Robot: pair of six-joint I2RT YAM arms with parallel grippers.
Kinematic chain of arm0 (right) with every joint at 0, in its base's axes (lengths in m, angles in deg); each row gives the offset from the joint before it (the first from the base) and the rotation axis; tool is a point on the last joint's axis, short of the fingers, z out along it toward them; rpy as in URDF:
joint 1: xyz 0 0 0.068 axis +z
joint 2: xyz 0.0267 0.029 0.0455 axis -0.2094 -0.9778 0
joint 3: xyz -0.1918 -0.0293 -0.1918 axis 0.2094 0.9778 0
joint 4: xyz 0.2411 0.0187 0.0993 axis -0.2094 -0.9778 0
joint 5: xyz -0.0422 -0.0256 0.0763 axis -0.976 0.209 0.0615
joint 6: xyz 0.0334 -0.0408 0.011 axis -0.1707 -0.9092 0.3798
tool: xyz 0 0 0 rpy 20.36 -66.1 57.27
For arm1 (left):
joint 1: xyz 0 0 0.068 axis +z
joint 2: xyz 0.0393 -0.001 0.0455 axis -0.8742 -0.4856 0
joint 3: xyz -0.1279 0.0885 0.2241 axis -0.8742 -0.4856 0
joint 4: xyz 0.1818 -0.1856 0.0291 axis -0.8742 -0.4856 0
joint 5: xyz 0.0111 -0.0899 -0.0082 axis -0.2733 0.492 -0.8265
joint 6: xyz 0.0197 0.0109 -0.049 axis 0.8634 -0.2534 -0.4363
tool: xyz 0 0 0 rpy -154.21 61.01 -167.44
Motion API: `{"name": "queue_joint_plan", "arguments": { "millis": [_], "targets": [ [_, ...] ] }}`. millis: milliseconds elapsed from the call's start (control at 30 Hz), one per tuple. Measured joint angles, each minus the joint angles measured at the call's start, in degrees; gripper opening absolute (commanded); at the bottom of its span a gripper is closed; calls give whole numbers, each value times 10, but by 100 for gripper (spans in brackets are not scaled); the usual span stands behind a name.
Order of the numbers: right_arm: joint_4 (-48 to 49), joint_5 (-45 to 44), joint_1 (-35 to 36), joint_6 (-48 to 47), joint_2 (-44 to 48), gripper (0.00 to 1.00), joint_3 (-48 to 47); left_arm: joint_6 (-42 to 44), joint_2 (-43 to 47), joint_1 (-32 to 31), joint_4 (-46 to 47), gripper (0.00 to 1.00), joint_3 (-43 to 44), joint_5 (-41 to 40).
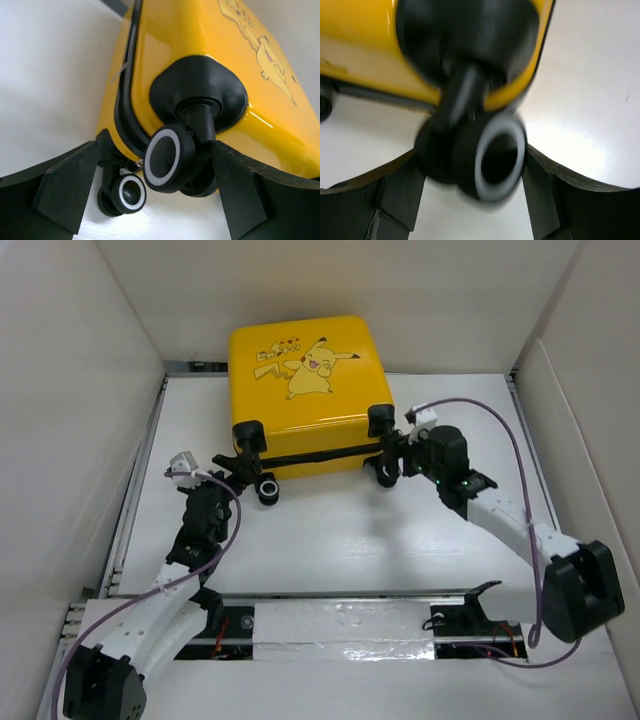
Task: Pack the luggage
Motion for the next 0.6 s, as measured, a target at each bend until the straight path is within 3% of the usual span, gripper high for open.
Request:
{"name": "queue_joint_plan", "arguments": {
  "millis": [133, 300, 333, 433, 533, 600],
  "targets": [
    [-21, -15, -1, 13, 158, 0, 101, -1, -44, 16, 31, 90, 12, 73],
    [-47, -34, -5, 26, 335, 0, 147, 2, -101, 6, 78, 89, 16, 140],
    [-52, -34, -5, 28, 356, 25, 152, 4, -110, -1, 81, 89, 17, 146],
    [-65, -32, -6, 29, 376, 84, 160, 8, -121, -21, 81, 89, 22, 153],
    [-74, -12, -8, 17, 334, 98, 142, 8, -98, -26, 68, 89, 22, 144],
    [-79, 8, -8, 10, 270, 100, 96, 9, -65, -26, 61, 89, 22, 127]
  ]
}}
